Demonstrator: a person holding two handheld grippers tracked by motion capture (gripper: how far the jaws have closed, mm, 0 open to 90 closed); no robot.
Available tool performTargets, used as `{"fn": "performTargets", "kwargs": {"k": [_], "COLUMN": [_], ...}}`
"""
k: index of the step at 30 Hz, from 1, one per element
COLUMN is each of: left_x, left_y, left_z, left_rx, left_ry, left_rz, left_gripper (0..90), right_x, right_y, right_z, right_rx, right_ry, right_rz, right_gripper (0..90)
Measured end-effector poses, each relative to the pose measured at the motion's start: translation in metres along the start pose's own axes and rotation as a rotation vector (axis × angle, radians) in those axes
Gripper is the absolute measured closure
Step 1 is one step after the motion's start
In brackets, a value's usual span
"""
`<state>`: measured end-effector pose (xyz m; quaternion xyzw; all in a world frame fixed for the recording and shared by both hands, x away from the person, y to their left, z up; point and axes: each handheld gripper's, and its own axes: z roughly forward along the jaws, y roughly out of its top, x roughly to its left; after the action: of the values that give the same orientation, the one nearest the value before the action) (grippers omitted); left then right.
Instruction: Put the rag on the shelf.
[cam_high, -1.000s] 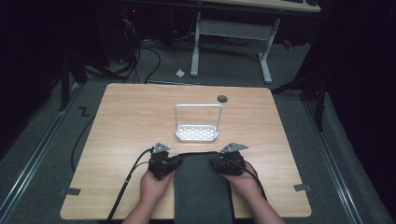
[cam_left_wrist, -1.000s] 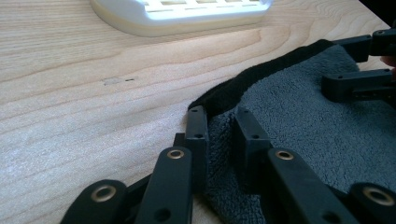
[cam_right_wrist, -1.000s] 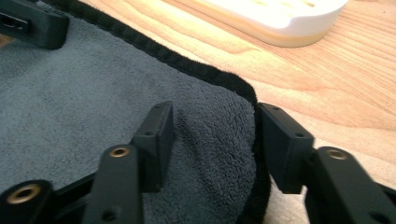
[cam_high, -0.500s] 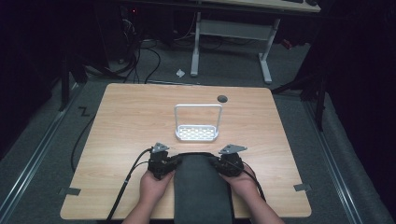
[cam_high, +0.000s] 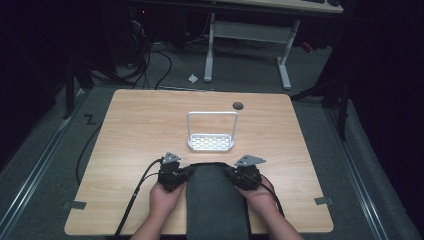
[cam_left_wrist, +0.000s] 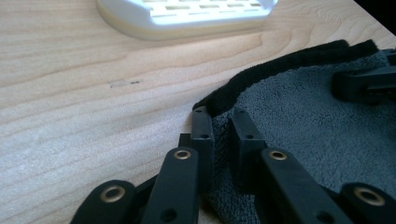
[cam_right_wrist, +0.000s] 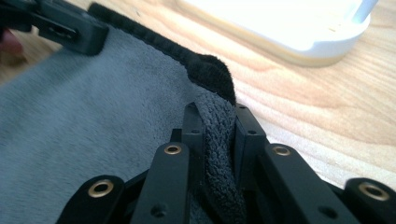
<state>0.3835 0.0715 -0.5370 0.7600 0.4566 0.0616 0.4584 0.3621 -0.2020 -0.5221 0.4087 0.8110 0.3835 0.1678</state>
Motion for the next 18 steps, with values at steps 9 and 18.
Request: {"fn": "performTargets", "kwargs": {"k": [9,18], "left_x": [-0.014,-0.03], "left_y": [0.016,0.044], "left_z": [-0.014,-0.04], "left_rx": [-0.095,-0.196], "left_ry": [0.022,0.012], "left_rz": [0.045,0.109], "left_gripper": [83.5,84.0], "right_x": [0.004,0.004], "right_y": [0.007,0.03], "right_z": [-0.013,-0.04], "right_rx": [-0.073,-0.187], "right_ry": [-0.038,-0.071], "right_rz": [-0.002,-0.042], "right_gripper": [78.3,78.0]}}
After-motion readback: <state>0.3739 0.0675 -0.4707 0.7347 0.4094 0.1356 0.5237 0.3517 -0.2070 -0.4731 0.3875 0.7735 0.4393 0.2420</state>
